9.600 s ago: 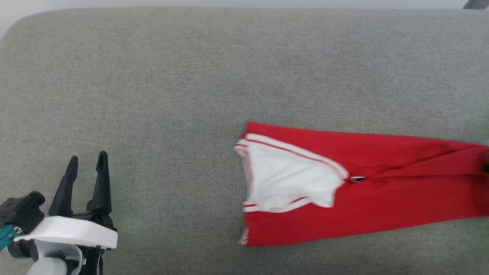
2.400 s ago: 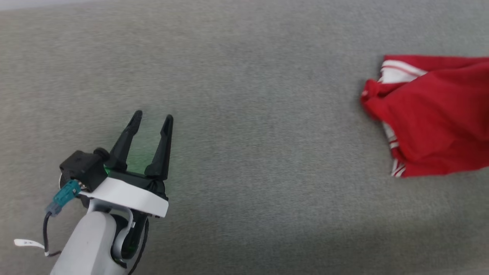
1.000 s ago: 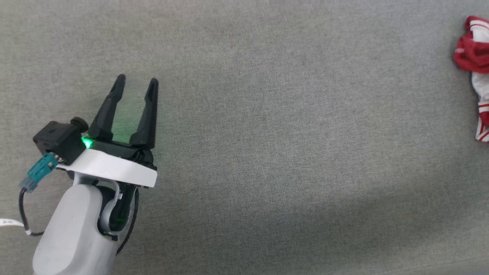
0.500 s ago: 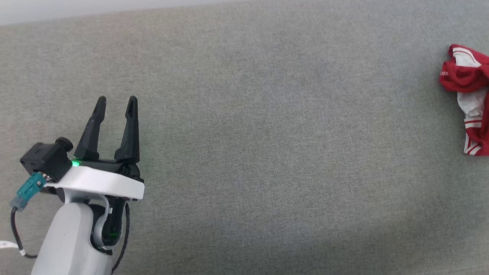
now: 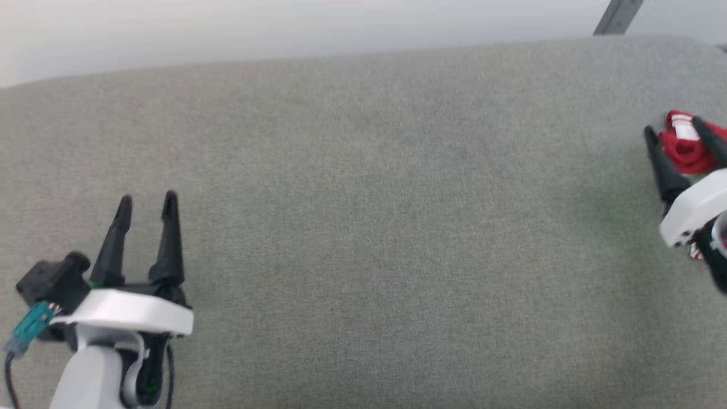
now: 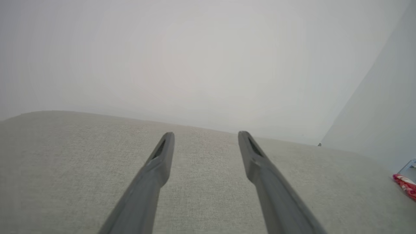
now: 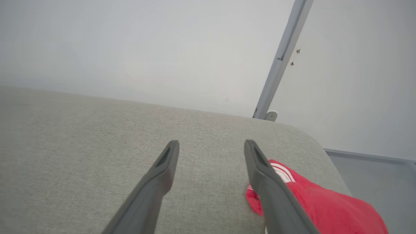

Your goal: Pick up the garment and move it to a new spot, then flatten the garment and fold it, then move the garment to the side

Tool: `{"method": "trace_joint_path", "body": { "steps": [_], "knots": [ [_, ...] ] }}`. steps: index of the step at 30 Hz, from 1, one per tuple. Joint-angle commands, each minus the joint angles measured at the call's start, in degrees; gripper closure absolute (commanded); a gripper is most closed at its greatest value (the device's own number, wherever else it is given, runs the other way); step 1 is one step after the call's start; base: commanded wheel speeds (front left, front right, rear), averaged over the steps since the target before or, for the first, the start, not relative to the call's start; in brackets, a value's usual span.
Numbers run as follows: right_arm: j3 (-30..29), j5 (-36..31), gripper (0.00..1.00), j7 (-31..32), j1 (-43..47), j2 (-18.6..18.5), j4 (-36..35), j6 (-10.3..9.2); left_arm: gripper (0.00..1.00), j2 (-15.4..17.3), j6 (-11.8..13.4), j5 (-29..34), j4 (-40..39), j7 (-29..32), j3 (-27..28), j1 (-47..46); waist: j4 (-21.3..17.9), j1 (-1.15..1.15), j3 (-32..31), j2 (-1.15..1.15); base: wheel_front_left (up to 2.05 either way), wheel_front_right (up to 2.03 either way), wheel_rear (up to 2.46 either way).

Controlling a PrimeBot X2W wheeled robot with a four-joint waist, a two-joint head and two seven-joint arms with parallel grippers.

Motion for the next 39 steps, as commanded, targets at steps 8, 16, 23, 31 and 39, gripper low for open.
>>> {"method": "trace_joint_path", "body": {
  "steps": [8,16,23,31,39],
  "knots": [
    [-4.44,-2.83,0.00,-1.68,7.48,2.88,-7.03,-0.03,0.00,0.45,-0.20,1.20,-0.99,-0.29,4.00,5.84,0.99,0.00,-4.18,0.00,0.00,0.00,0.00],
    [-13.78,-9.95,0.00,-1.64,18.74,6.91,-18.69,-0.03,0.00,-0.57,-0.20,2.28,-3.00,-0.29,7.05,11.32,1.66,0.00,-6.61,0.00,0.00,0.00,0.00],
    [-19.58,-14.94,0.00,-1.65,28.19,12.04,-26.89,-0.03,0.00,-1.65,-0.20,2.98,-4.42,-0.29,8.51,15.41,2.24,0.00,-8.72,0.00,0.00,0.00,0.00],
    [-24.20,-17.25,0.00,-1.66,36.32,16.71,-32.94,-0.03,0.00,-2.29,-0.20,3.75,-5.66,-0.29,9.78,19.19,2.39,0.00,-10.39,0.00,0.00,0.00,0.00],
    [-26.60,-17.45,0.00,-1.65,41.68,20.31,-37.71,-0.03,0.00,-0.93,-0.20,3.46,-5.89,-0.29,7.79,21.11,2.19,0.00,-10.88,0.00,0.00,0.00,0.00]
  ]
}}
